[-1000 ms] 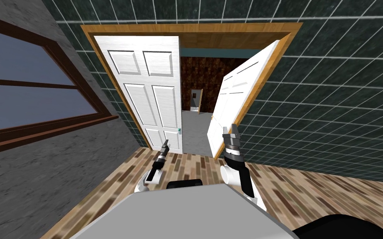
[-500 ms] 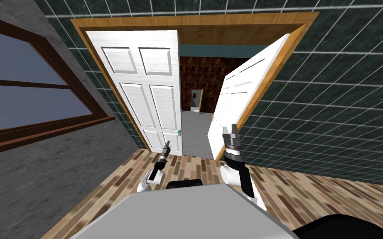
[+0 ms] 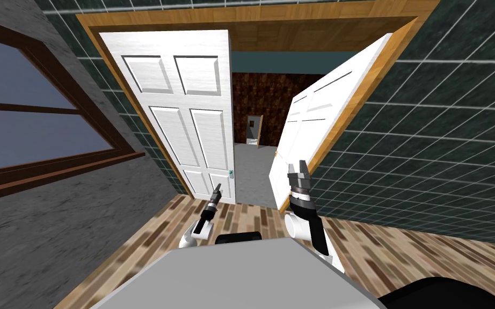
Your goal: Push the door open
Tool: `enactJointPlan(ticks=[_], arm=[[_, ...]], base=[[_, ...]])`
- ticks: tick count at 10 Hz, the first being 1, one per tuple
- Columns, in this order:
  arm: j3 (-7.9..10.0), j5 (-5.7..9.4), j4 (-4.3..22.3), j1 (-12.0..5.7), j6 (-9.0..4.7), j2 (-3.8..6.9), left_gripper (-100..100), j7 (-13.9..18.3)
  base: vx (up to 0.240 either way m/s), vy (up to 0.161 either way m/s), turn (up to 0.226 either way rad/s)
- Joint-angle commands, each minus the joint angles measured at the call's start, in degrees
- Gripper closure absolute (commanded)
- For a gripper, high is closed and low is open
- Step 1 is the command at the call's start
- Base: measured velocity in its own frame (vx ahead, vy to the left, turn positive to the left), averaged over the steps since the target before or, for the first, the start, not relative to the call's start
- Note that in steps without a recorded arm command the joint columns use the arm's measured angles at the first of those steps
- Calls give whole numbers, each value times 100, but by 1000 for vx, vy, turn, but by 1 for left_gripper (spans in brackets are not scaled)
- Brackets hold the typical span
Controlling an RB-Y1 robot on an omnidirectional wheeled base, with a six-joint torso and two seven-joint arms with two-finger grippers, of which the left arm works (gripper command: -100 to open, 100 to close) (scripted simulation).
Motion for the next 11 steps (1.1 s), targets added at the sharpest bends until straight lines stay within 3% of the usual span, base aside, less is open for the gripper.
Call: enactJointPlan(ticks=[1,6,9,11], arm=[[-14,6,235,-101,-62,-13,-100,-9],[-56,17,743,-309,-182,-49,-100,-25],[-92,27,1184,-489,-287,-89,-100,-40],[-64,34,1141,-475,-283,-75,-100,-63]], base=[[92,-1,4],[86,-7,4],[110,-2,5],[90,-1,-12]])
